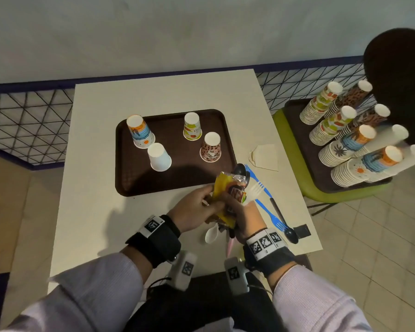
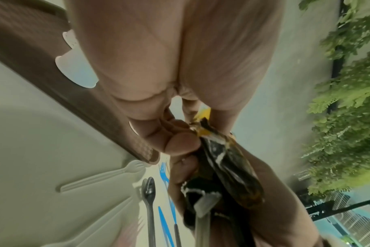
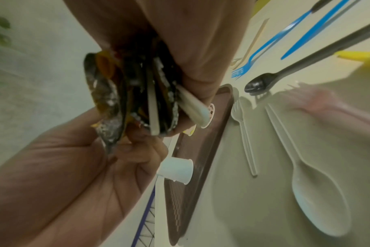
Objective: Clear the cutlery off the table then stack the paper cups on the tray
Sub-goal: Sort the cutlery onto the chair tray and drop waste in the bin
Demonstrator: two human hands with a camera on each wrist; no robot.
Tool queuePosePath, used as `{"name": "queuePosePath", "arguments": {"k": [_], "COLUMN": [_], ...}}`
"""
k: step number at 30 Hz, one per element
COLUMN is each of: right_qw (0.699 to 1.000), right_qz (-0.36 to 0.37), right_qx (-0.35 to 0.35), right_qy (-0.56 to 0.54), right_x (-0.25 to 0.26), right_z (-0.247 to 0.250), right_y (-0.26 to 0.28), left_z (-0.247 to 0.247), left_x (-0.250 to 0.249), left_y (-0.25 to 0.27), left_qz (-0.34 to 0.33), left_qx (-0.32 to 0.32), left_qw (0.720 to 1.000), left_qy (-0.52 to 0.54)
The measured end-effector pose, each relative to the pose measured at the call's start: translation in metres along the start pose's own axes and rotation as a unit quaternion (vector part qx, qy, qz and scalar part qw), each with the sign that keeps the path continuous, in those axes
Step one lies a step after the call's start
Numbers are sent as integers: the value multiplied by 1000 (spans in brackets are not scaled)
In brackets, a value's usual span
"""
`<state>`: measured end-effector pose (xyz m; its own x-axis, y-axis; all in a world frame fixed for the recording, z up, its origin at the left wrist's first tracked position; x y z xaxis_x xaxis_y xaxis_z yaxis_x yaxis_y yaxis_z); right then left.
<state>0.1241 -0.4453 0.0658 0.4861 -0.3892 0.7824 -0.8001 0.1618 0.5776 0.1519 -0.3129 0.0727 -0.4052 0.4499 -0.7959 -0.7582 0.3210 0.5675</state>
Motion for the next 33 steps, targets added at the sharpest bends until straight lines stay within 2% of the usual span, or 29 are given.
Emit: {"name": "queuePosePath", "arguments": {"k": [2, 3, 6, 8, 12, 14, 18, 23, 27, 31, 33], "right_qw": [998, 997, 993, 988, 991, 993, 996, 998, 998, 997, 996], "right_qz": [-1, 1, 19, 58, 88, 69, 31, 22, 12, 3, -8], "right_qx": [8, 3, -27, -36, -52, -55, -54, -42, -33, -33, -31], "right_qy": [60, 76, 118, 135, 91, 81, 56, 49, 45, 73, 80], "right_x": [2, 3, 12, 23, 45, 50, 62, 72, 74, 67, 64], "right_z": [14, 24, 60, 83, 125, 149, 197, 242, 269, 289, 294], "right_y": [-6, -10, -22, -26, -34, -43, -58, -76, -84, -94, -98], "left_z": [-6, -7, -7, -10, -27, -37, -57, -84, -92, -96, -98], "left_x": [-10, -14, -20, -24, -42, -56, -80, -83, -75, -70, -67], "left_y": [-2, -6, -31, -54, -104, -129, -177, -230, -253, -263, -265], "left_qz": [7, 12, 42, 46, 32, 23, 19, 69, 94, 66, 58], "left_qx": [31, 27, -33, -70, -108, -123, -176, -188, -209, -261, -272], "left_qw": [999, 999, 997, 994, 992, 992, 978, 954, 927, 891, 894], "left_qy": [33, 37, 52, 73, 53, 21, -109, -224, -297, -366, -352]}}
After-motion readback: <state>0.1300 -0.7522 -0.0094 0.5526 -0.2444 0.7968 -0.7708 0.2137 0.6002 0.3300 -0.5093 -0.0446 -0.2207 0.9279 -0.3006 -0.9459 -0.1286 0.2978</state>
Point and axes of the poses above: each hand's wrist, its own y-axis away from the middle knuckle, its own z-axis out of the back of the hand, x = y × z, the point moved 6 cm from there along -y, towards the middle knuckle, and after that the axes turned 8 degrees about z, right-handed, at the moved point
